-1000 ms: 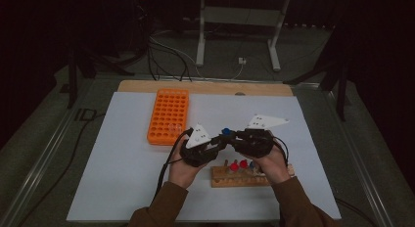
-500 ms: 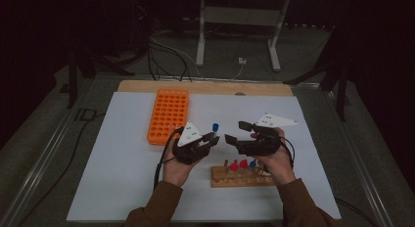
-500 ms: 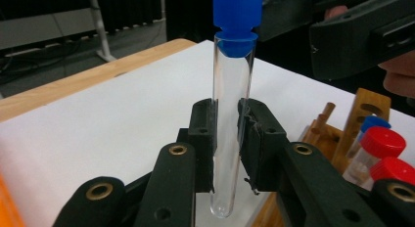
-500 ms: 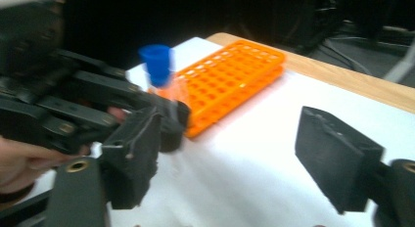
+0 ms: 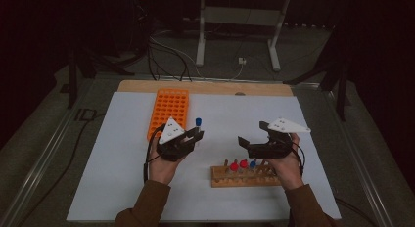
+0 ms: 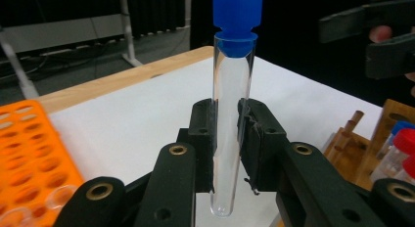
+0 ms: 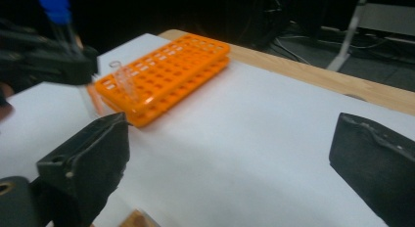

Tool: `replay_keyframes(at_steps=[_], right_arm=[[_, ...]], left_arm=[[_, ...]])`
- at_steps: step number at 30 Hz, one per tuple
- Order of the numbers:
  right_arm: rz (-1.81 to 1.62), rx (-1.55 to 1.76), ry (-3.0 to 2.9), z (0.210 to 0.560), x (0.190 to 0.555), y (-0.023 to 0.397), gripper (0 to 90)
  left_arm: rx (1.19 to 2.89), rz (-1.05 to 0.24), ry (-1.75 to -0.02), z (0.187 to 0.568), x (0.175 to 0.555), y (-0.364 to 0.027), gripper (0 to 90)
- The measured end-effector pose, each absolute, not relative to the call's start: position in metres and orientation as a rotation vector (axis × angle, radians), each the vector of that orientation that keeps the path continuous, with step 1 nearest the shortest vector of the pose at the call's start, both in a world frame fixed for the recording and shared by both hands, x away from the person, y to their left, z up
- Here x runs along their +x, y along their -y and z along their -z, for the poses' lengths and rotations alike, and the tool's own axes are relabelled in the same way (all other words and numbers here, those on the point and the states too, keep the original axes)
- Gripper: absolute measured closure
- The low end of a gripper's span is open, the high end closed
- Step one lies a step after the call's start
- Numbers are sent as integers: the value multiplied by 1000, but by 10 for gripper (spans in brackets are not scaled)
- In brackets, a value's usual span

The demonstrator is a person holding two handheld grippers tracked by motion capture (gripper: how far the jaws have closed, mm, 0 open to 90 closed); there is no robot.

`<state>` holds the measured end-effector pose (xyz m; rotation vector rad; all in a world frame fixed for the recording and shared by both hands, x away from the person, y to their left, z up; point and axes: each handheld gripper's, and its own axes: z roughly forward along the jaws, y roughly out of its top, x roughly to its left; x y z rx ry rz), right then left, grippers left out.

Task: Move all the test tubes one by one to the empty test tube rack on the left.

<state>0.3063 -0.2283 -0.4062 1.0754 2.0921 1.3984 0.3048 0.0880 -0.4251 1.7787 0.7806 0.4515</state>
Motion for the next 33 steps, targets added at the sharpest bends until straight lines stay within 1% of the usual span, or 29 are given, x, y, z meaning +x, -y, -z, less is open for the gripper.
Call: replay_keyframes(at_steps=[6, 18, 23, 33], right_arm=[[-1340, 1100, -2059, 408, 303, 241, 9], [-1380, 1148, -1992, 413, 298, 263, 1], [-1389, 1168, -1964, 415, 295, 269, 1], [-1411, 1195, -1932, 418, 291, 278, 1]], left_arm=[[1757, -483, -812, 423, 305, -108, 765], [1708, -556, -902, 426, 307, -148, 764], [1703, -593, -942, 433, 312, -156, 764], [1709, -673, -991, 446, 327, -158, 762]])
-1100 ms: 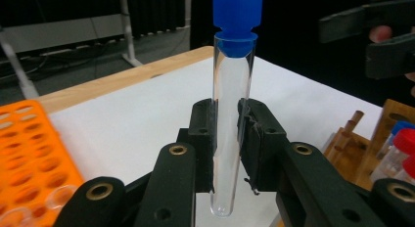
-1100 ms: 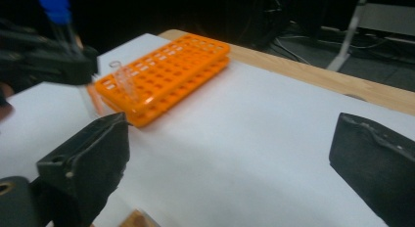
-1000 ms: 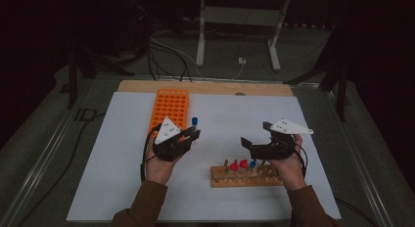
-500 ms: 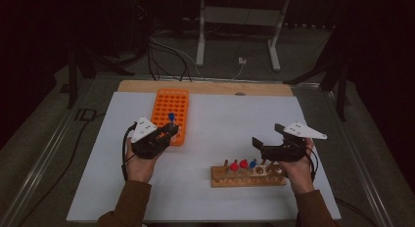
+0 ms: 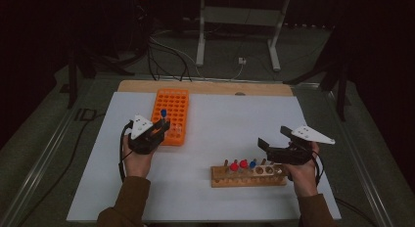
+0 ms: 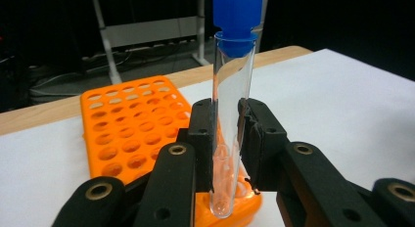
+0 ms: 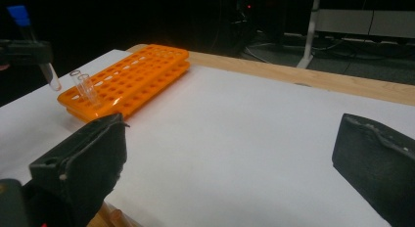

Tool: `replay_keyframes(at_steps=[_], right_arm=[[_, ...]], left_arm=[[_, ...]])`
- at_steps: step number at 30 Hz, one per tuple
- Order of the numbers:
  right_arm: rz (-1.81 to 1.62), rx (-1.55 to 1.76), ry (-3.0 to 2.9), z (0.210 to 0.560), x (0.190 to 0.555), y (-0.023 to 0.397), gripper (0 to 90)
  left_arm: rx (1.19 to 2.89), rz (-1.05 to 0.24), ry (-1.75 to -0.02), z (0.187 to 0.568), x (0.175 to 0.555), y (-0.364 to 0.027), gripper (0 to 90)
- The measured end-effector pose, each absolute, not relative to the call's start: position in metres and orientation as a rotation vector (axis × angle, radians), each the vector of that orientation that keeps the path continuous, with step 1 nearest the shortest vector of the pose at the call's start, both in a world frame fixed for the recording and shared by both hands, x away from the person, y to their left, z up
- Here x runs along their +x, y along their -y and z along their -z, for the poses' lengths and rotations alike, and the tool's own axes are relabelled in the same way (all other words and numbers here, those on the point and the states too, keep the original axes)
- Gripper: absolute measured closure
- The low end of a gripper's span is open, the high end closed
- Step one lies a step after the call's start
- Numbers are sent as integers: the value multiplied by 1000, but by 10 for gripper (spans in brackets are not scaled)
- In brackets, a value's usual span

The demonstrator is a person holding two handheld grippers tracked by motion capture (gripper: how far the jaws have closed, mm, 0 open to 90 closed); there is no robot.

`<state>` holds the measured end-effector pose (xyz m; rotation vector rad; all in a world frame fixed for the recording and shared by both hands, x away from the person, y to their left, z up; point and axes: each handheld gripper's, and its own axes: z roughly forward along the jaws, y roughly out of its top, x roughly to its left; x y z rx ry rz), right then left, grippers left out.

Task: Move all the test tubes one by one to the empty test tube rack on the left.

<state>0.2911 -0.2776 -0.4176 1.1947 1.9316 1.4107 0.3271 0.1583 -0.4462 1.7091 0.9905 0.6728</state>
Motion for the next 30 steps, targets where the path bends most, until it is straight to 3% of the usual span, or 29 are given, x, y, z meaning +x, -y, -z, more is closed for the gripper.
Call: replay_keyframes(at_steps=[16, 30], right_arm=[[-1402, 1202, -1939, 422, 291, 278, 1], [-1393, 1191, -1966, 426, 290, 274, 1]], left_arm=[[1667, -661, -1127, 482, 346, -163, 762], [1858, -656, -1119, 503, 348, -158, 776]])
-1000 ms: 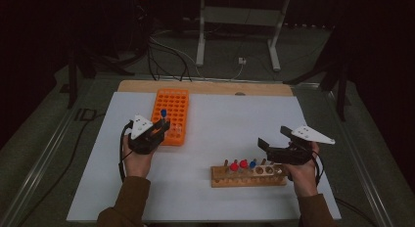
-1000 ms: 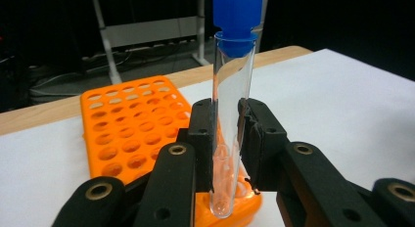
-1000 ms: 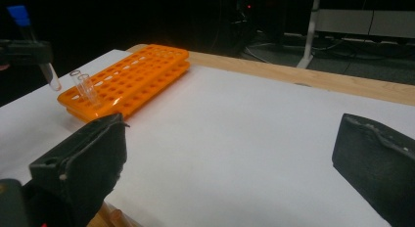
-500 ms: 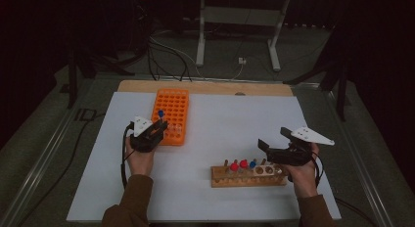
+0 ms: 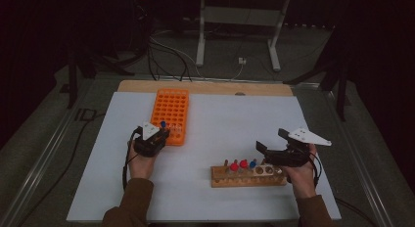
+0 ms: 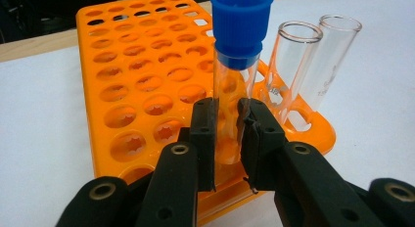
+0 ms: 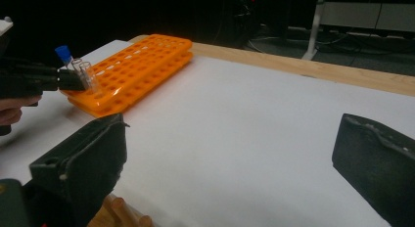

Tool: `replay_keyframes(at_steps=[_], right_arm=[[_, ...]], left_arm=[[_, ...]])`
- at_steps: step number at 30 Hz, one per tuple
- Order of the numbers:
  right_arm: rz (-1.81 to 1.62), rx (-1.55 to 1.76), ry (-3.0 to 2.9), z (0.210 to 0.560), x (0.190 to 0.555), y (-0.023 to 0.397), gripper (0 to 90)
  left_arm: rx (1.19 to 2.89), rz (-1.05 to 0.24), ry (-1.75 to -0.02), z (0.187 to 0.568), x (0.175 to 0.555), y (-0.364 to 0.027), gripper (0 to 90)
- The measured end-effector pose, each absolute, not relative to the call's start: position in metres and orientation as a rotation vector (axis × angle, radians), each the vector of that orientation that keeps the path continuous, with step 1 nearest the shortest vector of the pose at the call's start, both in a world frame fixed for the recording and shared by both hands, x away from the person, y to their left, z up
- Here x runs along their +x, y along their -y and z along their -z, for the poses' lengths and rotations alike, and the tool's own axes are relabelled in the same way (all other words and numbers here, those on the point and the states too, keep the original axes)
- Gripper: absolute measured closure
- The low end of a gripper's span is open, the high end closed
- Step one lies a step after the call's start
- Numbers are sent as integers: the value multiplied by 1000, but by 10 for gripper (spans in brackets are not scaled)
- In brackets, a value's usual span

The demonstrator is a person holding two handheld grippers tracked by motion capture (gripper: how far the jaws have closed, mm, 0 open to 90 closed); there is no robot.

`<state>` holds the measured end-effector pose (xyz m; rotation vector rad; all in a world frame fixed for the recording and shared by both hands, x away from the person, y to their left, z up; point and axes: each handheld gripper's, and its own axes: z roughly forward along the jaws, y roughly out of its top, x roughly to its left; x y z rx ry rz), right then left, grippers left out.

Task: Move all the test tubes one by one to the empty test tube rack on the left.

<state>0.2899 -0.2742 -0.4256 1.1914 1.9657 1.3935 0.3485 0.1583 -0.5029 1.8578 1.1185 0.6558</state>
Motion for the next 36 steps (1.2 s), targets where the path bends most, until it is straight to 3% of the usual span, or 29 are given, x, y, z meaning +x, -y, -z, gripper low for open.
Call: replay_keyframes(at_steps=[5, 12, 21, 36], right_arm=[[-1395, 1181, -1972, 425, 289, 274, 1], [-1399, 1175, -1980, 425, 289, 275, 1], [-1413, 1143, -2022, 427, 287, 270, 1], [-1505, 1058, -2131, 433, 273, 275, 23]], left_arm=[[1848, -649, -1136, 503, 348, -159, 754], [1804, -571, -1176, 504, 345, -169, 580], [1727, -505, -1182, 498, 336, -177, 474], [1670, -489, -1132, 473, 312, -177, 10]])
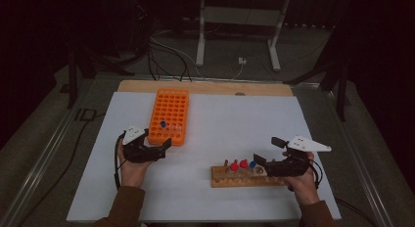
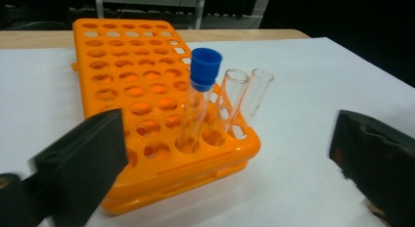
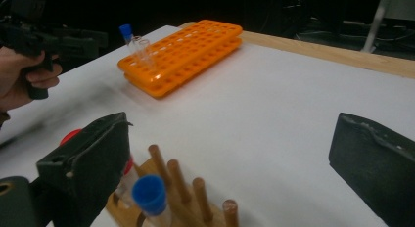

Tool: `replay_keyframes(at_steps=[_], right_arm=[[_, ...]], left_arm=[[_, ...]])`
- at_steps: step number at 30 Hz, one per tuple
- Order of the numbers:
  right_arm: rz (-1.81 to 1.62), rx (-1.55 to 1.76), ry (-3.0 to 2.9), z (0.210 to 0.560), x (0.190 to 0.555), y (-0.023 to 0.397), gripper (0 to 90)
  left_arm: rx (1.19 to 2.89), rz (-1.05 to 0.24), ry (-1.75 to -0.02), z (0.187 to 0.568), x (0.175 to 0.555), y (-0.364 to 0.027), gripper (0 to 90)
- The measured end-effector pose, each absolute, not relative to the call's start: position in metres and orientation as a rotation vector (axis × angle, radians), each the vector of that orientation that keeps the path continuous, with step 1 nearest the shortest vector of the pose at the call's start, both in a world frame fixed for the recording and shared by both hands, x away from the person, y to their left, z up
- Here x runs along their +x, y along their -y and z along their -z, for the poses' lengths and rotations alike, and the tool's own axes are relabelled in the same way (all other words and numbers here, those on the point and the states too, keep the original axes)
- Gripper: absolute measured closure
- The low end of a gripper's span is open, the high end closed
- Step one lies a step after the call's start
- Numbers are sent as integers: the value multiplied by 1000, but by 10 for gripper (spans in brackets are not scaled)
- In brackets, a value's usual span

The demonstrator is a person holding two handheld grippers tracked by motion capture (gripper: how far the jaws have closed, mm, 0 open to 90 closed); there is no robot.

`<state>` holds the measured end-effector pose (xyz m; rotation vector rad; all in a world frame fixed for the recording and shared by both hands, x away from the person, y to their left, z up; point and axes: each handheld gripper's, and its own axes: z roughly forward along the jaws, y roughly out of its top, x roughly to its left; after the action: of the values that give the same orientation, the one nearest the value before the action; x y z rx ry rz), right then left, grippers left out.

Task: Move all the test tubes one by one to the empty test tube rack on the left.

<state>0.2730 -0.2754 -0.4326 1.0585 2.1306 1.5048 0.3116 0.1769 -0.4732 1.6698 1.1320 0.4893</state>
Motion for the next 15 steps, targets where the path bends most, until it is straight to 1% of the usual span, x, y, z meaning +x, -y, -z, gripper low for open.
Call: replay_keyframes(at_steps=[3, 6, 7, 10, 15], right_arm=[[-1513, 1049, -2143, 434, 269, 275, 37], [-1507, 1031, -2176, 439, 265, 272, 78], [-1500, 1028, -2184, 441, 263, 271, 110], [-1504, 984, -2234, 446, 259, 269, 243], [-1460, 910, -2289, 452, 253, 263, 477]], left_arm=[[1681, -494, -1113, 472, 308, -175, 5], [1673, -477, -1112, 472, 306, -175, 5], [1672, -479, -1111, 472, 305, -174, 5], [1670, -467, -1108, 471, 304, -173, 5], [1682, -459, -1116, 474, 303, -171, 6]])
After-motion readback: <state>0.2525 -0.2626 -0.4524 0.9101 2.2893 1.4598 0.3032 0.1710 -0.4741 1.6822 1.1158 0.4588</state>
